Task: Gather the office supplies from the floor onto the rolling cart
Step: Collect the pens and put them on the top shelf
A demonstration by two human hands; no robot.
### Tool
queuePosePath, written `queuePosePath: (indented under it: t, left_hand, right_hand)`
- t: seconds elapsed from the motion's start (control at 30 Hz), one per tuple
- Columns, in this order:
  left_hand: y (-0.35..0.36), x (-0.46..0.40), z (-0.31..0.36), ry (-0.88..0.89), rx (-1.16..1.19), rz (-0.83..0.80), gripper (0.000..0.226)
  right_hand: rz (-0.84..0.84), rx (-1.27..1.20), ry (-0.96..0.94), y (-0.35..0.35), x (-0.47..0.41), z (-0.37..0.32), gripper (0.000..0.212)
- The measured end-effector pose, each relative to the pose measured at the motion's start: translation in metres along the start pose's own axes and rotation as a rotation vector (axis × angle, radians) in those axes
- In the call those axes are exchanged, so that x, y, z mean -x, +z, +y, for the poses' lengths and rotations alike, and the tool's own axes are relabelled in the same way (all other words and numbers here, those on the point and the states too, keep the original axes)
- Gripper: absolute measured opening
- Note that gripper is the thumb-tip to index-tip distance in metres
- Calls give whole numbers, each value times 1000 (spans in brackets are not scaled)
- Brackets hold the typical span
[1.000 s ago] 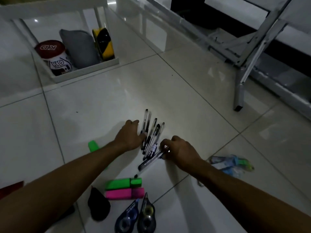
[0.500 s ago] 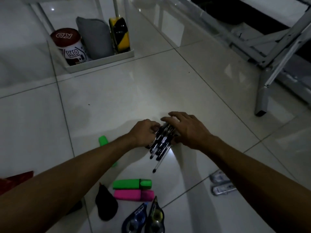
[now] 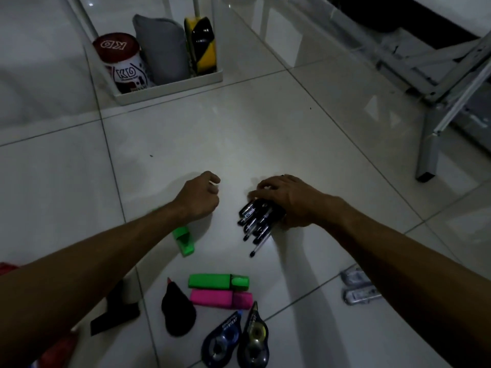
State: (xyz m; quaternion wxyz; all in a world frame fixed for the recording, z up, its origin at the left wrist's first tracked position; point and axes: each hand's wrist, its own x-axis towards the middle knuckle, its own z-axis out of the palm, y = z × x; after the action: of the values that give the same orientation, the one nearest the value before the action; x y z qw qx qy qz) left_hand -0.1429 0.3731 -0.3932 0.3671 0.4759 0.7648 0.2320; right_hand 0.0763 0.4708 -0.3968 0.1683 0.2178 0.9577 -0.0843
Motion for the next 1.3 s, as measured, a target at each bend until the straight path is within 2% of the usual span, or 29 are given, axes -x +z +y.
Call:
queuePosePath:
  t: [0.1,0.2,0.37,0.53,0.67,0.93,1.1,1.2,1.3]
  left_hand:
    - [-4,2,-2,6,1,1,43]
    - [-6,3,-3,13,-24,5,44]
    - [-9,8,-6,30,-84,-31,47]
    - [-16,14,-10,47,-123,-41,49]
    - [-22,18,-11,55,-157,-35,48]
    - [-37,26,-17,44,-162,-28,46]
    - [-45,30,-13,66,-133,14,44]
    - [-47,33,-7,81,-126,25,43]
    - [-48,35,1,90,-91,31,42]
  right_hand:
    - [-31,7,-11,3,1,-6,100]
    - [25,22,-9,4,2,-7,83]
    - [1,-49,45,9,10,-13,55]
    - [9,4,86,11,13,-30,47]
    - [82,6,127,20,12,-35,33]
    - [22,-198,176,14,14,-25,23]
    - [-56,-378,254,-2,13,-29,29]
    - [-26,-489,276,-9,13,-41,26]
    - [83,-731,335,-20,8,-53,19]
